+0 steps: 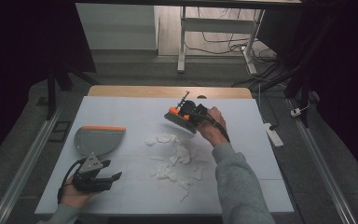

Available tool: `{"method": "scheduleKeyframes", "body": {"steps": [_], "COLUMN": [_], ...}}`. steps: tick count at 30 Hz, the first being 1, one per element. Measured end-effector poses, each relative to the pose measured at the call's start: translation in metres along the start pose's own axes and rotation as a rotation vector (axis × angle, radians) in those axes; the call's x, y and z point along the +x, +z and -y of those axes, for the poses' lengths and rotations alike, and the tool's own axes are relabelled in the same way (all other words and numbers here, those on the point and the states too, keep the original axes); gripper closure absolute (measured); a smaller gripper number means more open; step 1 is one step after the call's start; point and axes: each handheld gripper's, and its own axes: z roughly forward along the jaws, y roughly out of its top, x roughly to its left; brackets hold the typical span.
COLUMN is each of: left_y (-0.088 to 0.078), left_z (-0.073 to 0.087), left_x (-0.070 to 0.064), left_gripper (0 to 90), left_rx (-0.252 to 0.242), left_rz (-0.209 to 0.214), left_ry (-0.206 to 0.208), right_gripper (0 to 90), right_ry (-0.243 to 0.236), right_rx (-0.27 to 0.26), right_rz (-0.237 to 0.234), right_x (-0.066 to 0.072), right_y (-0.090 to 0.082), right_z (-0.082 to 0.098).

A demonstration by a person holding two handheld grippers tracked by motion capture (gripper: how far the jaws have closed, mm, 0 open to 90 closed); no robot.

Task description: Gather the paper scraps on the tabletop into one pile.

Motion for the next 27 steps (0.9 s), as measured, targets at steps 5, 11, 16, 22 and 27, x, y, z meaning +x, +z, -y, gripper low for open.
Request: {"method": "scheduleKeyframes", "body": {"steps": [5, 11, 16, 22, 27], "left_y": [0.0, 0.001, 0.002, 0.003, 0.003], "left_z": [0.0, -0.001, -0.001, -0.001, -0.001], "left_x": [0.001, -0.001, -0.002, -0.002, -0.002], "left_gripper": [35.4, 35.4, 35.4, 35.5, 35.7], "left_rx": [0.0, 0.006, 0.01, 0.013, 0.011], "left_rz": [-0.001, -0.001, -0.004, -0.003, -0.006], "left_ry": [0.0, 0.008, 0.007, 0.01, 0.01], "right_gripper": [68.1, 68.1, 68.1, 68.0, 68.0], "right_ry": [-0.063, -0.123, -0.182, -0.174, -0.09], "right_rx": [0.031, 0.019, 0.01, -0.033, -0.111], "right_rz": [-0.052, -0.082, -0.136, -0.185, -0.148], "right_x": [0.013, 0.028, 0.038, 0.042, 0.031], "right_y": [0.009, -0.002, -0.014, -0.025, -0.032], "right_z": [-0.005, 0.004, 0.018, 0.033, 0.029]}}
